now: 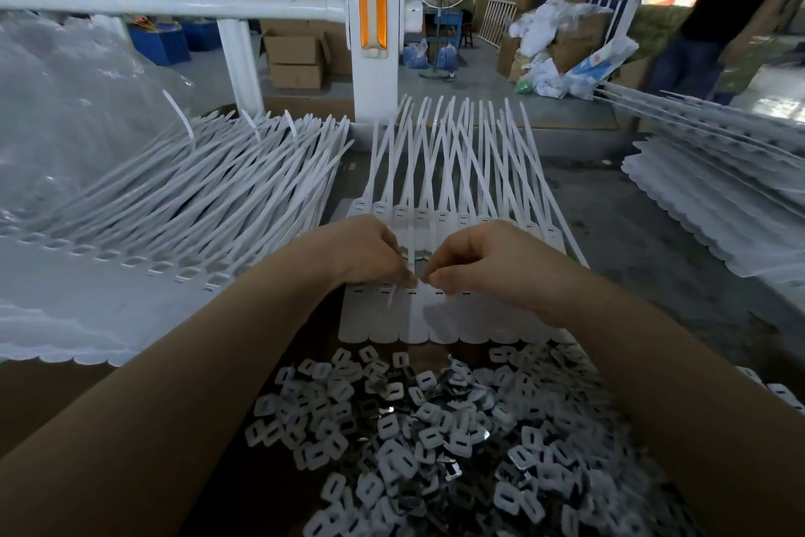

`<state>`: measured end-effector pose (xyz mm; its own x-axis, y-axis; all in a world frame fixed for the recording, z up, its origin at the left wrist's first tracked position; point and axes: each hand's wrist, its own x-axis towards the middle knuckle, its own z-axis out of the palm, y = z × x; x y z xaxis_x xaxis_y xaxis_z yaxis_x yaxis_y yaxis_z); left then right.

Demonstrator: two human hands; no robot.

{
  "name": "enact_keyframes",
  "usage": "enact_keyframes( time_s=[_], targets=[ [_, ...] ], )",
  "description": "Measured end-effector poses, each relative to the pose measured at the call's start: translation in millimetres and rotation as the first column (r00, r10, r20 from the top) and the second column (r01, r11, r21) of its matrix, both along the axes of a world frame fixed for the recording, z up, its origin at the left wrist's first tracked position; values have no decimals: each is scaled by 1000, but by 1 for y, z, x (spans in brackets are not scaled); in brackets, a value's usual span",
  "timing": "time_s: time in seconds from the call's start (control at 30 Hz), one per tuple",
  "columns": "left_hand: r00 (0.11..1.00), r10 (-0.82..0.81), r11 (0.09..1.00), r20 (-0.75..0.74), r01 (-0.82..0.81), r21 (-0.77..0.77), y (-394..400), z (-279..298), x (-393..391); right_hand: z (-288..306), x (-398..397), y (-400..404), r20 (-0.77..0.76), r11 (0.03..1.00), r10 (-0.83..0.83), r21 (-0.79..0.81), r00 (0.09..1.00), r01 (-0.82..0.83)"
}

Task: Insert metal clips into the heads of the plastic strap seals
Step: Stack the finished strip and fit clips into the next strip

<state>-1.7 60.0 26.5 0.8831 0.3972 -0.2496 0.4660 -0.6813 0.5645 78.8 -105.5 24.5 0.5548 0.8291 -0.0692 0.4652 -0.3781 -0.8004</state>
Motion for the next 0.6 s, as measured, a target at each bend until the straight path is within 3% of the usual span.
enact_keyframes(
  time_s=[0.13,0.23,0.6],
  targets=[
    [999,7,1000,40,-6,-31,2,-1,-2,9,-12,2,100,941,336,-78,937,-329],
    [999,-7,998,49,10,-61,4,-2,-2,10,-20,4,149,866,492,-184,858,-465],
    [997,-38,997,74,43,-70,8,-5,-1,9,-28,8,217,821,565,-250,796,-514]
  ],
)
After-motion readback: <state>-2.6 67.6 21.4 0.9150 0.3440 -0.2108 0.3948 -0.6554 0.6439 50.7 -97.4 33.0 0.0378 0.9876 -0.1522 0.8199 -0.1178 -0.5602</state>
